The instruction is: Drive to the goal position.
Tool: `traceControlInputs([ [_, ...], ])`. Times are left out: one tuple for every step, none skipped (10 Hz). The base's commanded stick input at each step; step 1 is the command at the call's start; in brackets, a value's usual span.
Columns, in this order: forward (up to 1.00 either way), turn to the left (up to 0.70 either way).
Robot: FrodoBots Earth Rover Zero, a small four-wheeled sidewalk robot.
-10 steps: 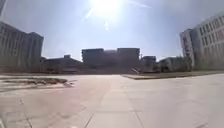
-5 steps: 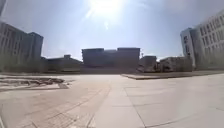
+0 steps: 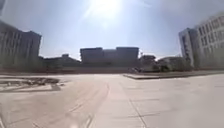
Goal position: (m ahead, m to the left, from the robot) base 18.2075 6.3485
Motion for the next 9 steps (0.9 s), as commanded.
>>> traceControlInputs([
  [1.0,0.05],
  [1.0,0.05],
  [1.0,0.05],
  [1.0,0.05],
  [1.0,0.05],
  [1.0,0.05],
  [1.0,0.05],
  [1.0,0.05],
  [1.0,0.05],
])
